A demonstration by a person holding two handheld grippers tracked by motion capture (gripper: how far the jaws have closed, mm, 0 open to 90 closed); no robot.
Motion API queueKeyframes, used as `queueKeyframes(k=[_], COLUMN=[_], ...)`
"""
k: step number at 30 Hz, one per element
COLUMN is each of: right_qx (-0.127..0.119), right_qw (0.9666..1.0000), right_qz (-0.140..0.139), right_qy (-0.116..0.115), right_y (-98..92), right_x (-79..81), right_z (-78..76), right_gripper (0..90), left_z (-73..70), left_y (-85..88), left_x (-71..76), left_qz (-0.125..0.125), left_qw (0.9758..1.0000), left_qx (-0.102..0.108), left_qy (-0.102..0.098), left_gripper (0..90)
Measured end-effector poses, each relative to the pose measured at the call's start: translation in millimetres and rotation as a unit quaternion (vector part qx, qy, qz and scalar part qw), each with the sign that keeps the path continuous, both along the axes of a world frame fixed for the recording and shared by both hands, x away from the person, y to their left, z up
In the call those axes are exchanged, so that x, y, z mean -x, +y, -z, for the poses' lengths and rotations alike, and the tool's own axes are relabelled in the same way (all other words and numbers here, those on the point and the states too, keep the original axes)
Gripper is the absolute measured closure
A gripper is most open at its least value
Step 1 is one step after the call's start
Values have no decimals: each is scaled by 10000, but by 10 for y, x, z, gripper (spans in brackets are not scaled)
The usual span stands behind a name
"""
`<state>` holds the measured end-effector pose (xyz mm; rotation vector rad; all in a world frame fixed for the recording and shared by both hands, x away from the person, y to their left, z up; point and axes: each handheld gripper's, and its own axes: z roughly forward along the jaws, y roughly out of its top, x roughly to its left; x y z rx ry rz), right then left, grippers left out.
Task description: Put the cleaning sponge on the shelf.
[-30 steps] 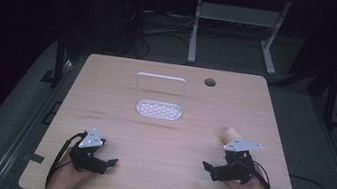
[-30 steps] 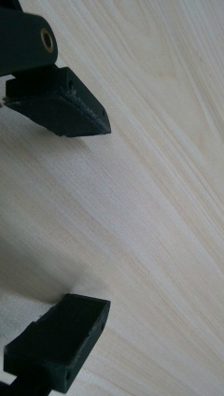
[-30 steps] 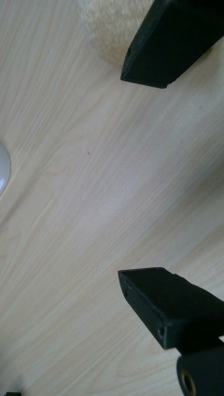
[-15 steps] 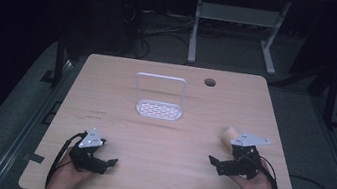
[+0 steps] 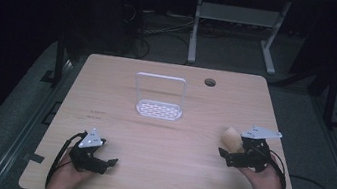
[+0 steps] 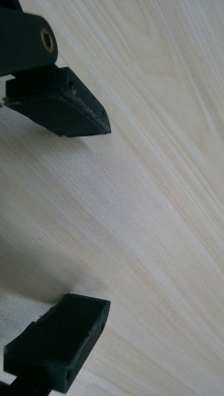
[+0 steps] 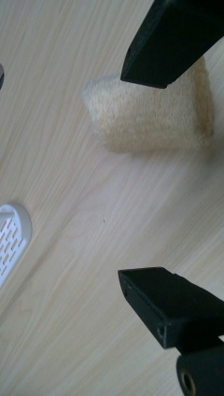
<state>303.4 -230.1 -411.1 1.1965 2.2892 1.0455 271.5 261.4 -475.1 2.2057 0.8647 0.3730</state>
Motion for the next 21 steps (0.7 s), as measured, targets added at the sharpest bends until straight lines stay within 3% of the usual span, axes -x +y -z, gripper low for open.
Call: queueKeyframes(k=[15,21], right_qx=[-33,120], right_qw=[9994,9990], right_qz=[317,374], right_qy=[137,227], right_y=[-196,-185], right_x=[-159,-234], right_z=[46,111], right_gripper=[36,29], left_z=[0,0], left_y=[0,0], left_x=[0,0], left_qz=[0,-1], left_qw=[10000,10000], left_qx=[0,0], left_qy=[0,1], left_gripper=[127,127])
